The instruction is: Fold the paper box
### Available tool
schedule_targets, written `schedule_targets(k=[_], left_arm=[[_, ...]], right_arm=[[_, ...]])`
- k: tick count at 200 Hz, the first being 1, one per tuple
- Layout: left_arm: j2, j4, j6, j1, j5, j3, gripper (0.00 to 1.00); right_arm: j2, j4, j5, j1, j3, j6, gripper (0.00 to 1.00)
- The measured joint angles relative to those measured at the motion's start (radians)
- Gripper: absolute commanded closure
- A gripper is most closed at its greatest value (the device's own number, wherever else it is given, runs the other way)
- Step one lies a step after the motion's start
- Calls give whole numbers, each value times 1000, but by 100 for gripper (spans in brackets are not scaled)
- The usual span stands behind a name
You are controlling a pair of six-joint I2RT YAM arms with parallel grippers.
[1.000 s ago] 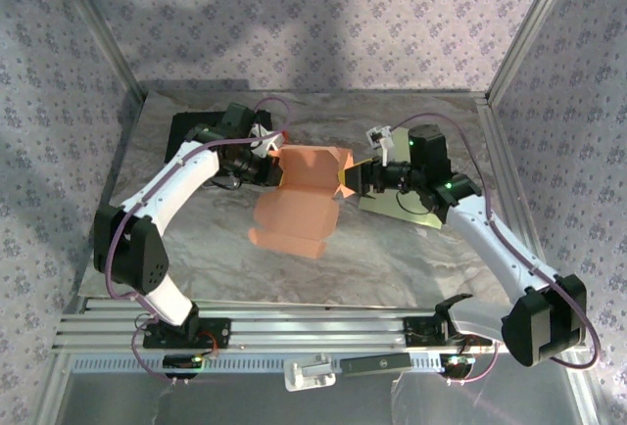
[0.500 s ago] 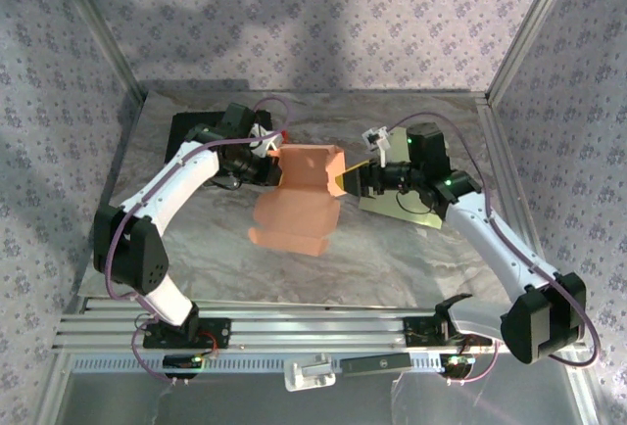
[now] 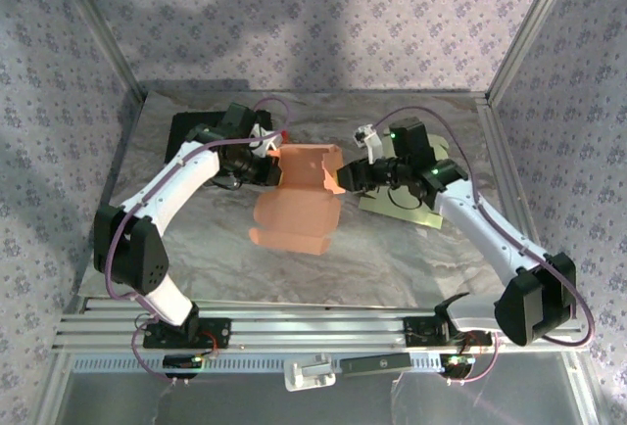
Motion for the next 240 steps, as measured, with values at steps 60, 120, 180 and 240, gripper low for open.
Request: schedule_targets(k=[60, 120, 180, 240], left_arm=[[-19, 0, -11, -21, -42, 0, 100], [-34, -1, -75, -69, -138, 0, 100], [-37, -16, -159, -121, -254, 0, 100], [-38, -16, -206, -144, -293, 1, 100]], right_arm=[[4, -55, 284, 120, 66, -22, 65], [104, -129, 716, 269, 195, -1, 67], [249, -252, 1058, 370, 312, 63, 91], [329, -330, 1216, 415, 391, 136, 77]])
